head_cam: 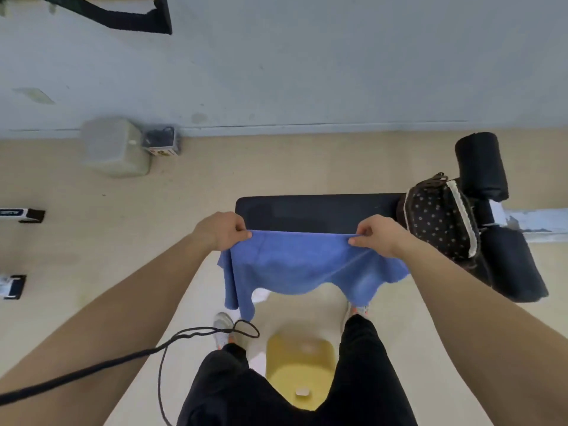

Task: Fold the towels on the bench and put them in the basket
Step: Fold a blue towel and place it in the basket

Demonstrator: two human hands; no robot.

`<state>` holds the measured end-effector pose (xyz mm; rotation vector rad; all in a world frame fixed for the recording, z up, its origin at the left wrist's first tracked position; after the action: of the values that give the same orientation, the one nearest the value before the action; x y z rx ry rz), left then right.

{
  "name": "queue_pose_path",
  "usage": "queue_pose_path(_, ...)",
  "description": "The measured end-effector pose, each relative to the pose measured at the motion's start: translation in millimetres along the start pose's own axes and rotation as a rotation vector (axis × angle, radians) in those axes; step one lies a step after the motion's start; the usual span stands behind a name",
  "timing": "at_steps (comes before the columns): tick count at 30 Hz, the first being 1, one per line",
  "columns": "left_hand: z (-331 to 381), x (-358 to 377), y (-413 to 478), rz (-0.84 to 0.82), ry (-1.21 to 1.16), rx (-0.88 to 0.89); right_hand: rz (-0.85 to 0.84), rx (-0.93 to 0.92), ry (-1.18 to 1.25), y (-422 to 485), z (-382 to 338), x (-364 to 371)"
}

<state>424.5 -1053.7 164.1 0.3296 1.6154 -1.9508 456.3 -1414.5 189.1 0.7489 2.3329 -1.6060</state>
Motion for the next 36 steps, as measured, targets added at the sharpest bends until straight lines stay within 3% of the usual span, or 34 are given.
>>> queue_pose_path(6, 6, 17, 104, 0.071, -0.068, 0.038, 0.092, -0.033, 0.048, 93, 42, -23)
queue_pose_path(14, -6, 54, 302, 0.463, -0.091, 0.038, 0.288, -0.040, -0.166, 309, 103, -20)
queue_pose_path(20, -18, 60, 382, 0.656, -0.032, 0.032, 0.514, -0.005, -0.305, 384, 124, -15)
queue_pose_path(24, -18, 66, 393, 0.733, -0.038, 0.017, 0.664, 0.026, -0.342, 396, 128, -5)
queue_pose_path(30, -22, 125, 332, 0.878, -0.064, 0.050, 0.848, -0.057, -0.468, 353, 117, 65)
queue_pose_path(36, -61, 176, 281, 0.847, -0.163, -0.037, 0.744, -0.167, -0.429, 318, 92, 134)
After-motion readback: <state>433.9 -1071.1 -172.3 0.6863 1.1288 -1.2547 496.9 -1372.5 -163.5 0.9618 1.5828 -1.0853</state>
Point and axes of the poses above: each hand's wrist, its own y-axis towards the middle knuckle, its own x-axis out of the palm, z = x × y, the point moved 2 cm from there along y, towards the middle knuckle, and after that the axes turned 13 degrees about -z, right-handed, at the moved point
